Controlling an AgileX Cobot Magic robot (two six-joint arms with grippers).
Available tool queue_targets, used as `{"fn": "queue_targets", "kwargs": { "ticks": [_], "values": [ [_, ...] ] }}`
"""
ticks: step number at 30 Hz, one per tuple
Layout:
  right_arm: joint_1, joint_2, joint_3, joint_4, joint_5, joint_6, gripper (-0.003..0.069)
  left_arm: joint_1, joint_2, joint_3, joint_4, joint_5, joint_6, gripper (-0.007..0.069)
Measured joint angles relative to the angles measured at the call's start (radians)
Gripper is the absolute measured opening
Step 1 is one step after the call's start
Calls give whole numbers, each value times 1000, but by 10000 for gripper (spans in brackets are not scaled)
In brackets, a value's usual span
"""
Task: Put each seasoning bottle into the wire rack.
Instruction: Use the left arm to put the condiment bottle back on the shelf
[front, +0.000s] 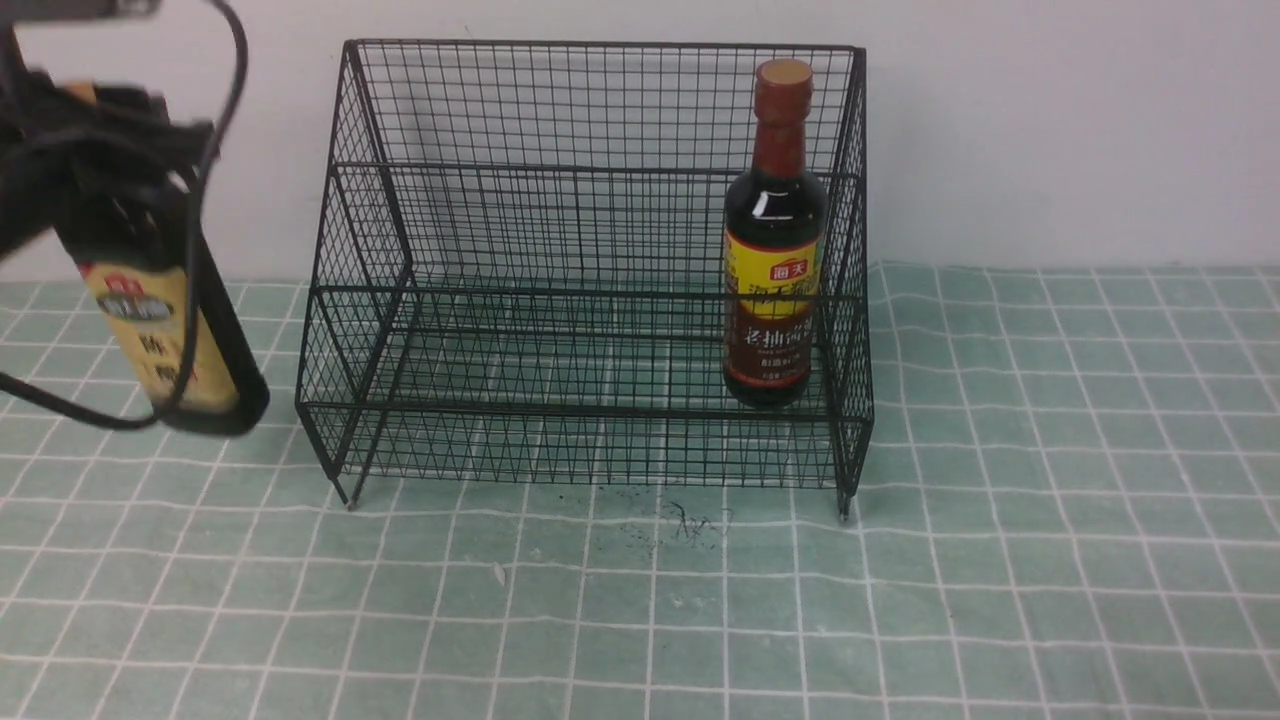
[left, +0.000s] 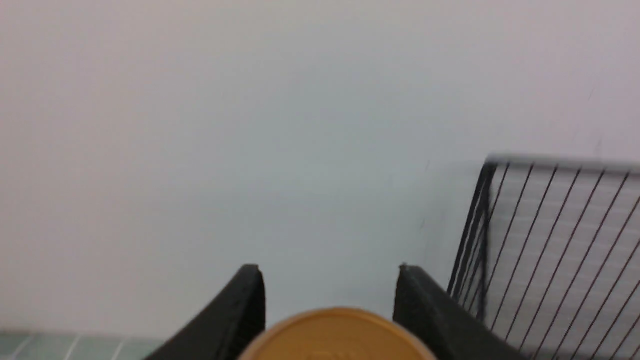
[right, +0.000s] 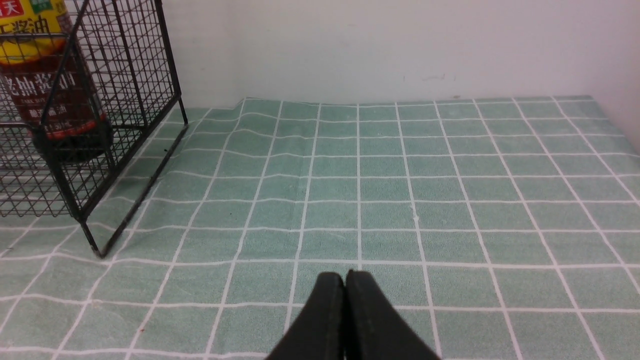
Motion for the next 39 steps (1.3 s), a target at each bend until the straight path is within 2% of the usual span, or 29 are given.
{"fn": "queue_targets", "kwargs": {
  "ticks": [5, 13, 17, 25, 32, 39],
  "values": [
    [0, 0, 0, 0, 0, 0, -15, -27, -24, -144, -69, 26, 15, 304],
    [0, 0, 0, 0, 0, 0, -15, -189, 47, -258, -118, 26, 43, 304],
    [0, 0, 0, 0, 0, 0, -15, -223, 105, -297, -177, 17, 96, 304],
    [0, 0, 0, 0, 0, 0, -15, -237, 214, -320, -361, -44, 256, 304],
    [0, 0, 0, 0, 0, 0, -15, -237, 270, -320, -458, -60, 375, 304],
    [0, 0, 0, 0, 0, 0, -15, -237, 316, -320, -559, -78, 429, 304]
  ]
}}
